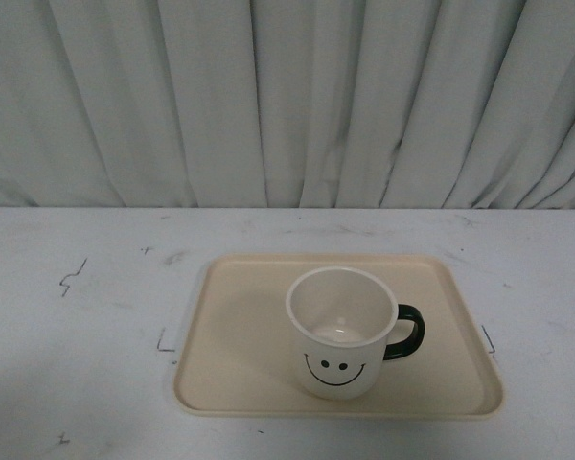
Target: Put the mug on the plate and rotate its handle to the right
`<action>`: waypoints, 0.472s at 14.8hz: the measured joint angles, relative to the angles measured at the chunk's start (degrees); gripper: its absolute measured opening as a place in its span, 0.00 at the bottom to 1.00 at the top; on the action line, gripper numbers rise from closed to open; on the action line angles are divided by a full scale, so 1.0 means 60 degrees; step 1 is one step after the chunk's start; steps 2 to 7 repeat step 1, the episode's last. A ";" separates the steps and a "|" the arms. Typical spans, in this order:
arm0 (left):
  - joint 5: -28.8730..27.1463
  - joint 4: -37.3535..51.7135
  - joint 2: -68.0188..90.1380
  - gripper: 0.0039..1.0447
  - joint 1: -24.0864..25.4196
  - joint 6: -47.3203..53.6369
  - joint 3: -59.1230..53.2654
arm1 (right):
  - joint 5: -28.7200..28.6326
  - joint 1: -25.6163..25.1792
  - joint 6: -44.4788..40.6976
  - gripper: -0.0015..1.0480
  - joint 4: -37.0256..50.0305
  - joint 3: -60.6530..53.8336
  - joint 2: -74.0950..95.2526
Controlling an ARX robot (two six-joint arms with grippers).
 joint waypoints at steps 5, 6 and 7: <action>0.0000 0.0000 0.0000 0.94 0.0000 0.0000 0.0000 | 0.0000 0.0000 0.0000 0.94 0.0000 0.0000 0.0000; 0.0000 0.0000 0.0000 0.94 0.0000 0.0000 0.0000 | 0.0000 0.0000 0.0000 0.94 0.0000 0.0000 0.0000; 0.0000 0.0000 0.0000 0.94 0.0000 0.0000 0.0000 | 0.0000 0.0000 0.0000 0.94 0.0000 0.0000 0.0000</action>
